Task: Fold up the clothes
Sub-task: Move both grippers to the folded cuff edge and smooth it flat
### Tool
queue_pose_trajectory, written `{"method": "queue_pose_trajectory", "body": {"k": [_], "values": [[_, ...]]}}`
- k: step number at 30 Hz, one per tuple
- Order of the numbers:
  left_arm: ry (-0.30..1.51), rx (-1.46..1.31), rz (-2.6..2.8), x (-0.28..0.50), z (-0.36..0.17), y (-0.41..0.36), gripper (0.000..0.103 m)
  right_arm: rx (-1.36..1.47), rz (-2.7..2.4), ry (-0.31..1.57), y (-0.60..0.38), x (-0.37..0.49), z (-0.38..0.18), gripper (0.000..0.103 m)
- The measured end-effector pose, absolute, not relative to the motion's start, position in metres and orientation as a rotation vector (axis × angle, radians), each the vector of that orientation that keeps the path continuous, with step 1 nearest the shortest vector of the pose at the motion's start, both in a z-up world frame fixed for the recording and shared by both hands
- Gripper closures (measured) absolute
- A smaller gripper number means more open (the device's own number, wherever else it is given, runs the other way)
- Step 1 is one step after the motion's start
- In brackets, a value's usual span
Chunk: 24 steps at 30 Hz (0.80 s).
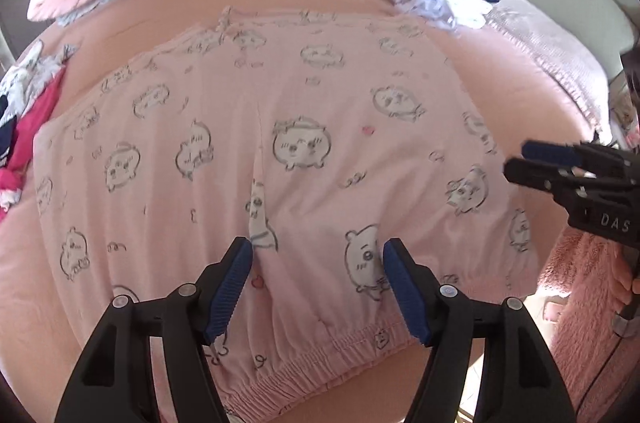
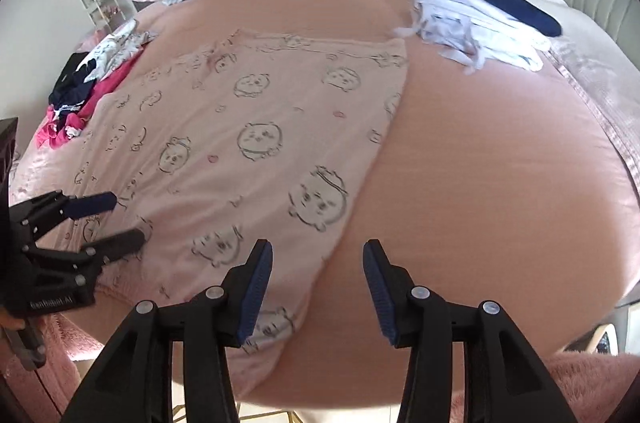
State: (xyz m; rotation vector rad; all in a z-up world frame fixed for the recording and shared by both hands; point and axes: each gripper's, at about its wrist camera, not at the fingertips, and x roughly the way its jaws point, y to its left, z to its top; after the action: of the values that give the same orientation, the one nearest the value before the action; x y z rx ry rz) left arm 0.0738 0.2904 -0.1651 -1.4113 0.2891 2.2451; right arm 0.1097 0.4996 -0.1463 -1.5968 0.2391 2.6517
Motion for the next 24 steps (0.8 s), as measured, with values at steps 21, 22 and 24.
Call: {"method": "queue_pose_trajectory", "body": {"k": [21,22,24], "values": [[0.254,-1.573,2.356,0.059,-0.176,0.186,0.036,-1.789,2.628,-0.141,0.450,0.100,-0.167,0.054],[0.258,-1.604,2.354,0.062,-0.175,0.179,0.036,-1.803,2.597,-0.137,0.458,0.105,-0.167,0.051],[0.179,-1.684,2.336,0.067,-0.167,0.163,0.036,-1.833,2.531,-0.120,0.475,0.116,-0.166,0.035]]}}
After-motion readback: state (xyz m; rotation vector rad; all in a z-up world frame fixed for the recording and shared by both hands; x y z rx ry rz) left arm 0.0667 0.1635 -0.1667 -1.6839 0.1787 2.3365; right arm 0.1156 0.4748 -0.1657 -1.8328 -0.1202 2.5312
